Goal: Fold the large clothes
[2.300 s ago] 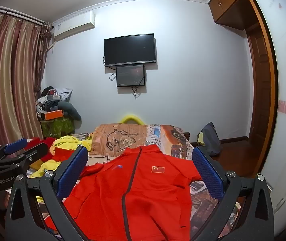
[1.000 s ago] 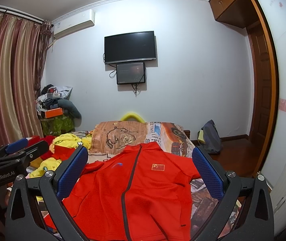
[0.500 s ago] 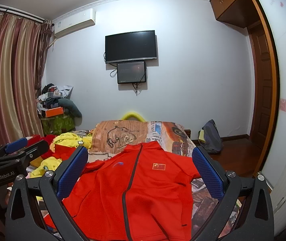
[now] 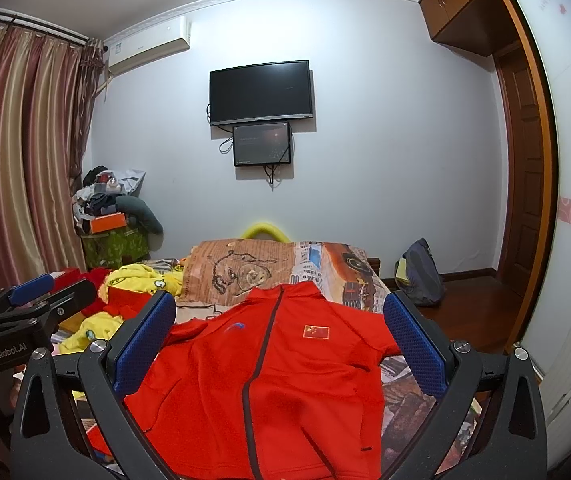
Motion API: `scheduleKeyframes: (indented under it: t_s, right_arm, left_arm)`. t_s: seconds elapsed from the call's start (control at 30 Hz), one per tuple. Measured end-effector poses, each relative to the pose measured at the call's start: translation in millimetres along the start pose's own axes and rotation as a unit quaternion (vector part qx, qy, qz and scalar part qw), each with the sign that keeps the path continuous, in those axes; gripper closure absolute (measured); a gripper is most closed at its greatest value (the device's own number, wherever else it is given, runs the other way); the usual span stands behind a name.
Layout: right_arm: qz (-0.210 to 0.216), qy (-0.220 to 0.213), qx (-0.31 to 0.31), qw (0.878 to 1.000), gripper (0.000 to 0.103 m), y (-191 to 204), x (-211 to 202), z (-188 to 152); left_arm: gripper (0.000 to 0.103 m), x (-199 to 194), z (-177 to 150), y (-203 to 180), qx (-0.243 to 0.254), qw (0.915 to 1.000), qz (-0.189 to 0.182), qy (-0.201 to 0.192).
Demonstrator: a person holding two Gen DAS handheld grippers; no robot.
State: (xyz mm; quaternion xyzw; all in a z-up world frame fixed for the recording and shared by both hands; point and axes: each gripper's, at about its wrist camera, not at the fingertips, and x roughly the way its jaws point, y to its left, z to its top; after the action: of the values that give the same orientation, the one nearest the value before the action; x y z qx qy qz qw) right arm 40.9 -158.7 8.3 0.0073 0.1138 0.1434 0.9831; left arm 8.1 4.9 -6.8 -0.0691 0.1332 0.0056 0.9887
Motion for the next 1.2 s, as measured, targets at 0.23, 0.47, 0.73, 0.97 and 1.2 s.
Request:
scheduleKeyframes:
  t_s: [0.23,0.47,0.73,0.97,1.2]
  right_arm:
    - [-0.001,0.001,0.002,1.000,0.000,-2.9,1.2,0.9]
    - [-0.003,0.005,0.004,1.000,0.000,-4.7,4.5,0.3]
    - [-0.011,0.022,0.006,1.000,0.000,-10.5,23.6,-0.8]
    - [-0.019,0.043,0.001,0.999,0.000,-15.8,61.3,1.5]
    - [-0.012,0.069,-0.010,0.997,0.000,-22.6,117.9,9.8]
  left_arm:
    - [0.006,0.9,0.3,-0.5,0.003,1.0000,-0.001,0.000]
    - [0.005,6.6,-1.5,-2.9,0.005,1.0000,-0.003,0.004]
    - [0.005,26.5,1.4,-2.0,0.015,0.9998,-0.009,0.012]
    - [0.005,68.5,17.8,18.2,0.007,0.9995,-0.015,0.028]
    - [0.005,137.7,39.7,58.5,0.004,0.9977,0.013,0.066]
